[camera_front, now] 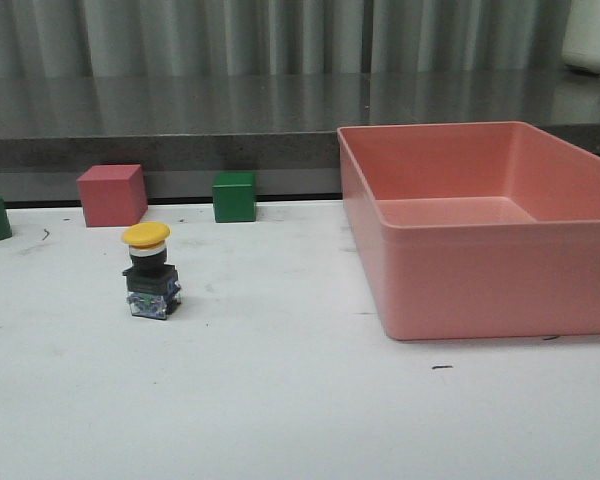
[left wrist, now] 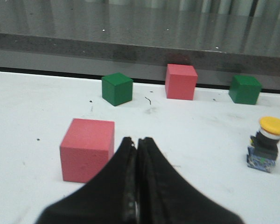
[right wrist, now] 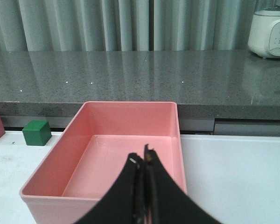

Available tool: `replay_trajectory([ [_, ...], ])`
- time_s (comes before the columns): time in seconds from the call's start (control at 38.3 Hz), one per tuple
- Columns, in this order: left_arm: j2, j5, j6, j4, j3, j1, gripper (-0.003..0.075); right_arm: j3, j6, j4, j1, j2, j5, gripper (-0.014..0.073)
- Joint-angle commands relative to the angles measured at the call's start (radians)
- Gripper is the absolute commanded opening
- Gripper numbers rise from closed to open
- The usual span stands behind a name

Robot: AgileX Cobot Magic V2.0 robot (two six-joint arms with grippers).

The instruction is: Place and stand button with both arms

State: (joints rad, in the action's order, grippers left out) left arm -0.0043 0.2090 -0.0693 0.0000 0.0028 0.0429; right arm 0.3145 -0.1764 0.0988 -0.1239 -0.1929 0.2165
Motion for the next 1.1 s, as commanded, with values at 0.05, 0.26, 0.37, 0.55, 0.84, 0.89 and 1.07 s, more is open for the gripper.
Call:
replay_trajectory([
  [0.05, -0.024, -0.122, -0.008, -0.008, 0.008, 0.051, -0.002, 0.028, 0.008, 0.017, 0.006, -0.007, -0.087, -0.0063],
  [0.26, -0.024, -0.122, -0.008, -0.008, 0.008, 0.056, -0.002, 0.028, 0.008, 0.017, 0.006, -0.007, -0.087, -0.0063],
  [0.37, -0.024, -0.122, -0.008, -0.008, 0.008, 0.056, -0.002, 0.028, 0.008, 0.017, 0.006, -0.007, -0.087, -0.0063],
  [0.55, -0.024, -0.122, -0.008, -0.008, 0.008, 0.056, -0.002, 0.028, 0.008, 0.017, 0.006, -0.007, -0.087, -0.0063],
  [0.84, -0.024, -0.122, -0.008, -0.008, 0.008, 0.056, -0.002, 0.028, 0.008, 0.017, 0.006, -0.007, -0.087, -0.0063],
  [0.89, -0.024, -0.122, -0.008, -0.008, 0.008, 0.056, -0.002, 0.028, 0.008, 0.017, 0.006, -0.007, -0.087, -0.0063],
  [1.07, -0.024, -0.122, -0.008, -0.008, 0.008, 0.056, -0.002, 0.028, 0.008, 0.017, 0.006, -0.007, -0.087, -0.0063],
])
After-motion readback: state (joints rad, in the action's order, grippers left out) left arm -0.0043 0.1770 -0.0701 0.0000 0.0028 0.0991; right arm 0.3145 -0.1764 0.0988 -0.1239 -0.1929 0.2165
